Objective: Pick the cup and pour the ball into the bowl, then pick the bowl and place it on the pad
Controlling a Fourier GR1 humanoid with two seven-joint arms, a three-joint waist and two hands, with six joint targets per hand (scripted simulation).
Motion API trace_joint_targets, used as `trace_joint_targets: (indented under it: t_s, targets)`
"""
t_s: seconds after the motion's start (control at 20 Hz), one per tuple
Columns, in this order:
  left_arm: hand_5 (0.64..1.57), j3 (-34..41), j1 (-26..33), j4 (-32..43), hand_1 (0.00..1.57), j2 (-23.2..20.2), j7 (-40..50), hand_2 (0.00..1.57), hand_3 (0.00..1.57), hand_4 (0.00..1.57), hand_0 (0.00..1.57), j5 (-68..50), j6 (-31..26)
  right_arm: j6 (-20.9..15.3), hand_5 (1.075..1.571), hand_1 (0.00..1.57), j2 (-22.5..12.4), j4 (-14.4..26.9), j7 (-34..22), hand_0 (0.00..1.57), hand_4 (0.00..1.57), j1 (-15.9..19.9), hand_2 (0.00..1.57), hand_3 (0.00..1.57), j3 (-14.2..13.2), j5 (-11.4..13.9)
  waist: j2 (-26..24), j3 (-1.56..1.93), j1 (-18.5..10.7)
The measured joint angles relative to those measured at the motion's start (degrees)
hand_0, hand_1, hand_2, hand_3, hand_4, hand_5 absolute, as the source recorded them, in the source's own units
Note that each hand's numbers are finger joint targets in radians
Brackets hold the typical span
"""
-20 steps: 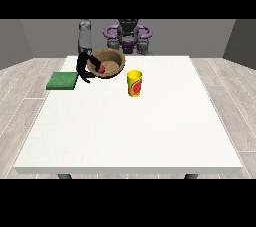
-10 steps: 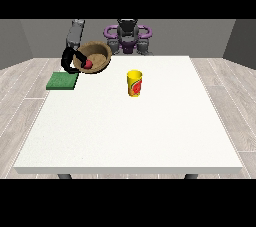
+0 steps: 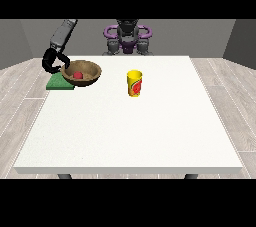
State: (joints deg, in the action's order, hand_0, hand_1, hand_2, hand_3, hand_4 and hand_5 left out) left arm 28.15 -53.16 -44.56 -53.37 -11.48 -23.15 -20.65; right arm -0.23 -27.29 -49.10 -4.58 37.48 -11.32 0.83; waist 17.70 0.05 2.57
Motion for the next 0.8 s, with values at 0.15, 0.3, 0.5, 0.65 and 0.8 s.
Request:
trace_joint_targets:
  t_s: [0.15,0.3,0.5,0.65,0.8]
  targets:
    - [1.536,0.3,-0.2,-1.0,0.0,-1.0,0.2,0.0,0.0,0.0,0.0,-0.2,0.5,2.2,1.537,1.57,-2.2,2.5,3.0,1.57,1.3,0.0,1.57,1.11,-2.7,-1.8,1.1,0.01,0.0]
    - [1.535,0.3,-0.7,-2.8,0.0,-1.4,0.3,0.0,0.0,0.15,0.0,-0.5,1.1,4.6,1.541,1.57,-4.8,5.7,5.5,1.57,1.29,1.3,1.57,0.87,-5.2,-3.4,3.2,0.02,-0.6]
    - [1.533,0.2,-1.2,-5.6,0.0,-1.6,1.5,0.0,0.0,0.13,0.0,-1.4,1.7,6.1,1.547,1.57,-7.4,10.0,9.4,1.57,1.3,2.3,1.57,0.39,-7.3,-3.9,5.5,0.04,-1.9]
    - [1.538,0.1,-2.7,-9.1,0.0,-2.3,4.0,0.0,0.0,0.0,0.0,-2.6,2.6,6.7,1.554,1.57,-9.7,13.7,12.9,1.57,1.28,3.1,1.57,0.21,-8.5,-3.5,7.4,0.08,-2.7]
    - [1.531,0.3,-2.3,-12.1,0.0,-2.0,5.5,0.0,0.0,0.0,0.0,-3.8,3.2,8.2,1.563,1.57,-11.8,17.0,16.0,1.57,1.27,3.1,1.57,0.59,-9.7,-3.6,8.3,0.1,-3.2]
